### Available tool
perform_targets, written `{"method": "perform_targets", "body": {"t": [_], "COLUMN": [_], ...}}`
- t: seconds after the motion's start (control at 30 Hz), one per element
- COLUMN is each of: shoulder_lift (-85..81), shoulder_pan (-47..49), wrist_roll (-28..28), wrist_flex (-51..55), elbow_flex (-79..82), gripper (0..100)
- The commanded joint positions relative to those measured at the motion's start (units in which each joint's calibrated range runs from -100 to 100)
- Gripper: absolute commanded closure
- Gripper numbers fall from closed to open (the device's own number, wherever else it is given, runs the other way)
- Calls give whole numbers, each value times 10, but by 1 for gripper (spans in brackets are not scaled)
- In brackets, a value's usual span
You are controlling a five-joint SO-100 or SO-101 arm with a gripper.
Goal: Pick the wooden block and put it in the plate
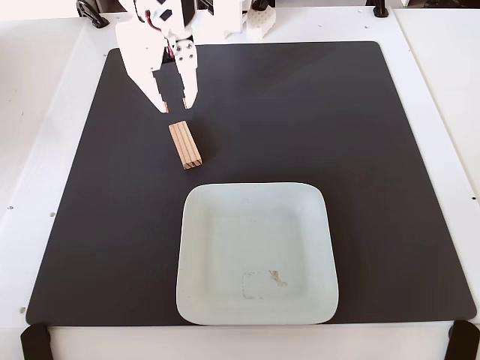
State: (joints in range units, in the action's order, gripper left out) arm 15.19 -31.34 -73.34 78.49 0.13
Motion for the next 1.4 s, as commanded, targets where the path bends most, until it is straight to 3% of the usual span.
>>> {"method": "perform_targets", "body": {"t": [0.0,0.23,0.43,0.77,1.23,1.37], "shoulder_lift": [24,70,81,99,164,174], "shoulder_pan": [7,2,1,1,0,0], "wrist_roll": [-1,-3,0,-3,0,0], "wrist_flex": [0,0,0,-1,-126,-126], "elbow_flex": [-56,-106,-106,-108,-108,-106], "gripper": [86,85,70,73,74,82]}}
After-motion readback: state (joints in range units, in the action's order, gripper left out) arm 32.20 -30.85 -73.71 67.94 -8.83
